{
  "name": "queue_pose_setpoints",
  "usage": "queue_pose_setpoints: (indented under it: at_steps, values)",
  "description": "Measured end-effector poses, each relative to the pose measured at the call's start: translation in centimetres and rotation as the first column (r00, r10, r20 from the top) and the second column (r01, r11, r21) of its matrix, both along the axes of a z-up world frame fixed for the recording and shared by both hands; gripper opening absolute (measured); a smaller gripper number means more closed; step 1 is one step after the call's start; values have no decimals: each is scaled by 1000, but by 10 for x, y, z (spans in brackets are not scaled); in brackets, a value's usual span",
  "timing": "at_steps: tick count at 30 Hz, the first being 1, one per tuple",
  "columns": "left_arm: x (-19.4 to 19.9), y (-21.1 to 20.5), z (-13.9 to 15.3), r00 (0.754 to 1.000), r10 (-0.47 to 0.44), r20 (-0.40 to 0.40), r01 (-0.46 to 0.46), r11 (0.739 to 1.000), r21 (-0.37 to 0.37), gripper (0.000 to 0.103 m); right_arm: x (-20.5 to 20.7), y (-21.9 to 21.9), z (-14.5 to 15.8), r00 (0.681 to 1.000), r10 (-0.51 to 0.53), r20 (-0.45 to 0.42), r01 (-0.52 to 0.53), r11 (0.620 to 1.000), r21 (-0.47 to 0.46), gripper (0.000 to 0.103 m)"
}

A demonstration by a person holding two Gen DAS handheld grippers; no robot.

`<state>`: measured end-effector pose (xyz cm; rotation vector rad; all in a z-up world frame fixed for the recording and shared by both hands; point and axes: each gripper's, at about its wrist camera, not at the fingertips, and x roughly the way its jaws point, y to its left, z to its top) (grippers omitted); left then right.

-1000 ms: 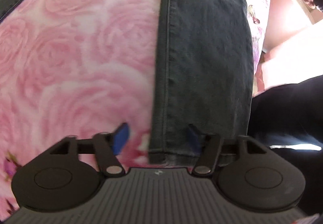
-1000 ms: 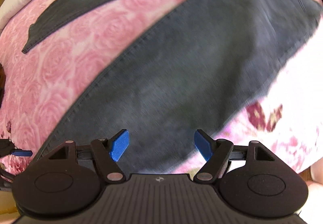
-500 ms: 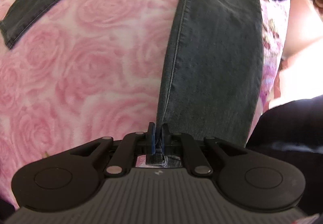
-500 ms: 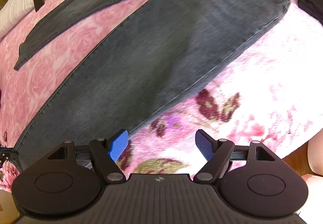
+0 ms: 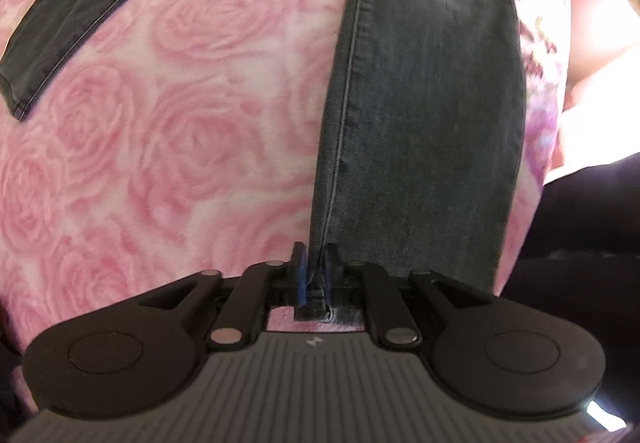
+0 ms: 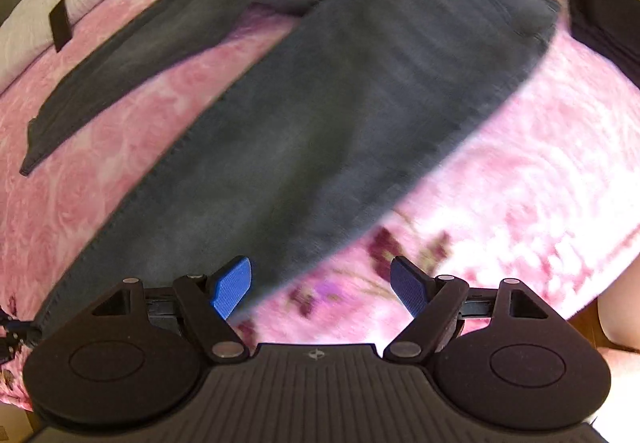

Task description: Fold clothes

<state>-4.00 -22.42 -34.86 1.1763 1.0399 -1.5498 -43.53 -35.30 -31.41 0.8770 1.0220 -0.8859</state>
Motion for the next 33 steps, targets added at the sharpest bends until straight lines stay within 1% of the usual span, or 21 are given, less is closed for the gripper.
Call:
queue_pose_setpoints:
  at_steps: [2,3,5,7,9,11,15,17,18,21,23,24,25,26,27,28,30,33]
  values:
    - [23,-3,10,999,51,-6,-51,998,-25,19,17,-2,0,1000,23,-2,-23,1000,-1,80]
    - [36,-7,14,997,73,7,-73,997,-40,20,26,-2,0,999,34,-3,-34,999,-1,80]
    - [64,-18,19,992,115,53,-111,991,-71,20,43,-4,-1,998,57,-5,-57,998,-2,80]
    - [95,-37,22,983,153,101,-142,984,-112,22,61,-5,-1,997,80,-7,-80,997,-3,80]
    - [125,-65,21,973,180,145,-156,975,-161,22,78,-7,-1,995,102,-9,-102,995,-3,80]
    - [155,-101,18,962,205,180,-163,961,-224,22,95,-8,-1,992,125,-11,-125,992,-4,81]
    - [197,-171,8,955,218,203,-148,938,-313,22,127,-12,-2,986,164,-16,-164,986,-5,81]
    - [209,-202,-2,957,205,204,-130,935,-329,22,124,-15,-2,989,143,-24,-143,990,-6,81]
    - [215,-213,-9,956,197,216,-120,938,-324,23,123,-16,-2,991,133,-28,-133,991,-7,81]
    - [230,-230,-33,944,171,283,-93,959,-269,23,120,-21,-1,994,102,-40,-103,995,-9,81]
    - [245,-226,-39,938,187,292,-108,958,-267,26,117,-24,-1,996,82,-48,-82,997,-11,81]
    - [250,-223,-39,936,201,290,-122,956,-268,30,116,-26,-1,996,71,-52,-72,997,-12,82]
    - [254,-221,-37,934,215,286,-139,954,-265,31,115,-27,-1,997,61,-56,-62,998,-13,82]
    - [257,-220,-35,931,230,282,-156,952,-262,31,114,-29,-1,997,51,-60,-52,999,-14,82]
    - [257,-220,-33,929,229,293,-154,954,-258,29,113,-30,-1,997,40,-64,-41,999,-15,82]
    - [249,-222,-29,929,206,307,-125,956,-264,26,111,-32,-1,997,30,-68,-31,999,-16,82]
    - [224,-225,-19,936,149,318,-50,953,-298,26,112,-39,0,997,24,-68,-26,999,-28,82]
    - [187,-229,-4,939,63,339,62,937,-344,26,119,-58,5,995,62,-75,-68,994,-86,82]
